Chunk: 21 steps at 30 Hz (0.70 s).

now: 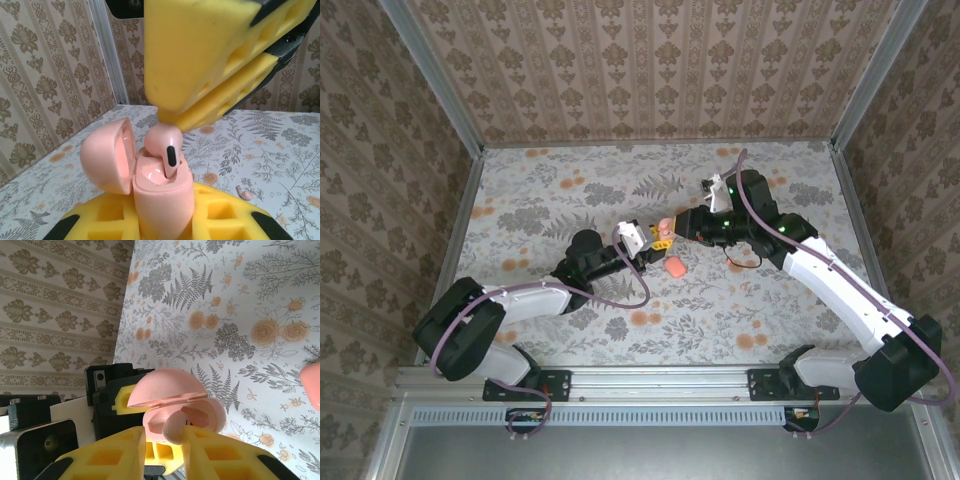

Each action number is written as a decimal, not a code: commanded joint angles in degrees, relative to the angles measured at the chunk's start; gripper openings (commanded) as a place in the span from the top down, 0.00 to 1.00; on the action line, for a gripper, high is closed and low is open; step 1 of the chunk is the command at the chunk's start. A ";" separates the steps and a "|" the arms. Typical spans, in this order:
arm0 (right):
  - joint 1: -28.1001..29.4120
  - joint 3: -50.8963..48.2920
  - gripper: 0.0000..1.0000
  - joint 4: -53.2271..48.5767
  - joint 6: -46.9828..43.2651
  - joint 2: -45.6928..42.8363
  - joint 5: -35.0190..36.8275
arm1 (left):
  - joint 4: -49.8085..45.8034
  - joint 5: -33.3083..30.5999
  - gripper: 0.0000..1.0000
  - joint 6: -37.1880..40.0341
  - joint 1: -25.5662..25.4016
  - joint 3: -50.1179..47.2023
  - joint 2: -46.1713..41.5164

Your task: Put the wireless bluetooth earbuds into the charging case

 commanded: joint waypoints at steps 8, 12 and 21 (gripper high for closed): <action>-0.17 -0.89 0.79 1.47 1.01 1.10 -0.57 | -1.19 -0.25 0.90 1.75 -0.42 0.70 -2.17; -0.17 -1.05 0.79 1.61 1.14 1.40 -0.58 | -1.54 -0.35 0.90 1.85 -0.51 0.84 -2.54; -0.02 -1.21 0.80 2.78 1.20 1.68 -1.45 | -2.22 -0.52 0.90 2.30 -0.76 0.93 -2.92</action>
